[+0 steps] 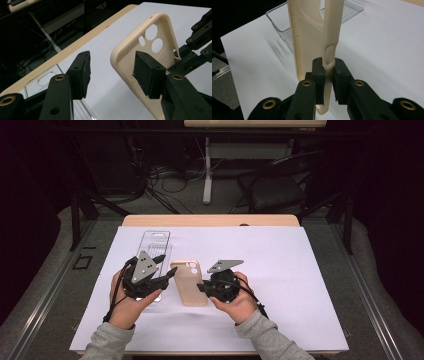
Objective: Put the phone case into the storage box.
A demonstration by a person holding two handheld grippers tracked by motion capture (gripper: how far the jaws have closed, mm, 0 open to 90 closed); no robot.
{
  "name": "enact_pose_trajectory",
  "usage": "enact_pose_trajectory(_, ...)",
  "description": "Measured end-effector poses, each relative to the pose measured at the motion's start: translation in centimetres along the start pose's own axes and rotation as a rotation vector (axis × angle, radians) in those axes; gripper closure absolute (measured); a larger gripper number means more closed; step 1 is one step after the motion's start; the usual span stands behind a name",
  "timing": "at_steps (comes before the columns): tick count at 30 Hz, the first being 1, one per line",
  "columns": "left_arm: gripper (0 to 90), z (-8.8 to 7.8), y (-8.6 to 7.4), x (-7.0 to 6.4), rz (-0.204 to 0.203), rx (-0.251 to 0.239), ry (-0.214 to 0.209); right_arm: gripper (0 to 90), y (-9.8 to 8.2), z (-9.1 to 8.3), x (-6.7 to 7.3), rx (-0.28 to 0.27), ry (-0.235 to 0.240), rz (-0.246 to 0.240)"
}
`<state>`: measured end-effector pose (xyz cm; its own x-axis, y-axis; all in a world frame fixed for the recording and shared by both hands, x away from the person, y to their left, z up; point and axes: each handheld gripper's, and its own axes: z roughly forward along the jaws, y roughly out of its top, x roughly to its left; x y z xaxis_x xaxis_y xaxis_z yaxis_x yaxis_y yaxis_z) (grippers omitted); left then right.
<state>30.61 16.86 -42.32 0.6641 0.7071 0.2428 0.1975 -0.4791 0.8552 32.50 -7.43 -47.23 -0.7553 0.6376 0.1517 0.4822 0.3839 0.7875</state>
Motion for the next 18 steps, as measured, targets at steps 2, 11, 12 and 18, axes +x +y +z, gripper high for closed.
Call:
enact_pose_trajectory(2, 49.3, 0.0, 0.01, -0.03, 0.003, -0.001, -0.002, 81.0, 0.0, -0.02, 0.04, 0.003, 0.0, 0.0)
enact_pose_trajectory(11, 57.7, 0.15, 0.04, -0.2, 0.036, 0.017, -0.02, 81.0, -0.03, 0.06, 0.13, 0.007, 0.001, 0.0)
enact_pose_trajectory(12, 58.3, 0.17, 0.04, -0.23, 0.038, 0.019, -0.021, 81.1, -0.03, 0.06, 0.13, 0.008, 0.001, -0.001)
enact_pose_trajectory(18, 61.9, 0.26, 0.05, -0.37, 0.063, 0.035, -0.016, 81.0, -0.05, 0.13, 0.19, 0.013, 0.001, -0.004)
